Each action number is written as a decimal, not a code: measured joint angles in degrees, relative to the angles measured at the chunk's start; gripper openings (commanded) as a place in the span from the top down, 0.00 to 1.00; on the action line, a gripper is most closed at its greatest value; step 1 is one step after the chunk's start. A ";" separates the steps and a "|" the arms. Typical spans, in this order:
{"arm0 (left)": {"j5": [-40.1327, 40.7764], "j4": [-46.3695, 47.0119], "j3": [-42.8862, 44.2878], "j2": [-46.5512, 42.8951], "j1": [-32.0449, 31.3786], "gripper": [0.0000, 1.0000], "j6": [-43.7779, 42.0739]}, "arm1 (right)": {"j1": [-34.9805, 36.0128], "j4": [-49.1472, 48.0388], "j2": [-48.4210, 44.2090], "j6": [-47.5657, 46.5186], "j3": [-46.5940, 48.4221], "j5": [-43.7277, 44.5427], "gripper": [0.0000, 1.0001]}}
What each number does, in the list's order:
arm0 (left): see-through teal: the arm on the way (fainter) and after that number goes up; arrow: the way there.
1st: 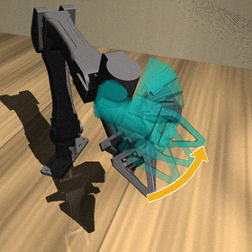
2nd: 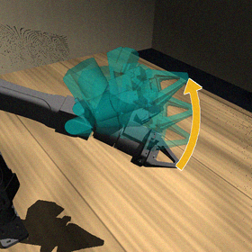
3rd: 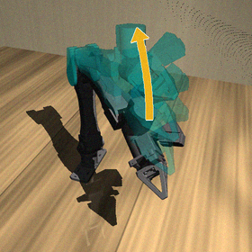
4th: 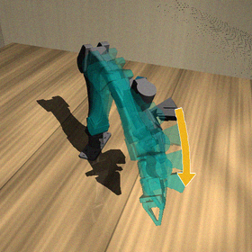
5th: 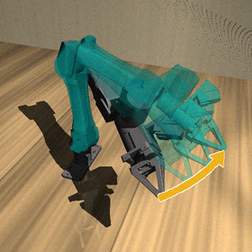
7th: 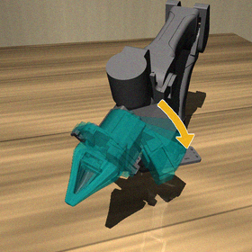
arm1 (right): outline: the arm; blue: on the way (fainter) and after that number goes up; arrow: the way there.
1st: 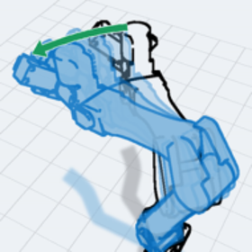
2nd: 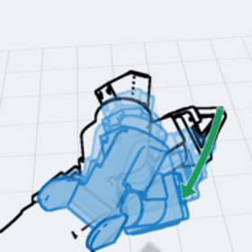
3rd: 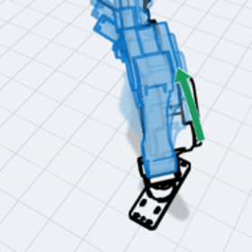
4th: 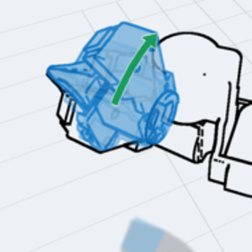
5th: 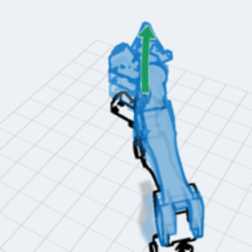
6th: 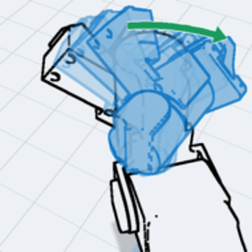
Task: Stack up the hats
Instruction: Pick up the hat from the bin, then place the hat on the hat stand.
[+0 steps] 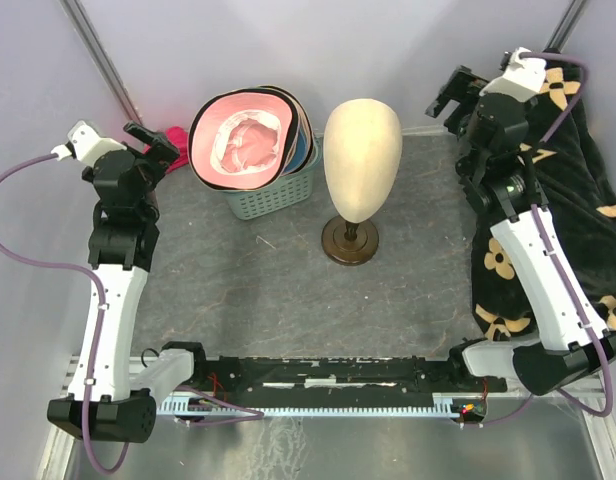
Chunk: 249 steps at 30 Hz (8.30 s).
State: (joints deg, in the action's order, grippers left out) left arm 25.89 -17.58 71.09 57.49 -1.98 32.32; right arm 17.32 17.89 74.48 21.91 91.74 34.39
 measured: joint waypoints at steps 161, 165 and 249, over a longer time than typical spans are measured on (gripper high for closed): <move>-22.34 -22.80 49.11 35.32 -9.84 0.97 -1.07 | 30.71 14.73 21.62 -23.80 32.81 -39.08 0.14; -23.37 -20.76 47.39 34.34 -10.93 0.97 -4.35 | 30.51 14.49 22.93 -24.85 33.86 -35.85 0.14; -52.41 -6.75 48.65 28.57 -19.56 0.97 -37.03 | 0.20 -18.12 44.52 11.10 49.72 -58.31 0.99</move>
State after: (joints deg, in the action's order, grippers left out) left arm -26.52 -24.34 119.74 86.06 -21.54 -4.71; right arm 17.52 -0.23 119.00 33.01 141.47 -23.92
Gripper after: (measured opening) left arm 0.053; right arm 0.048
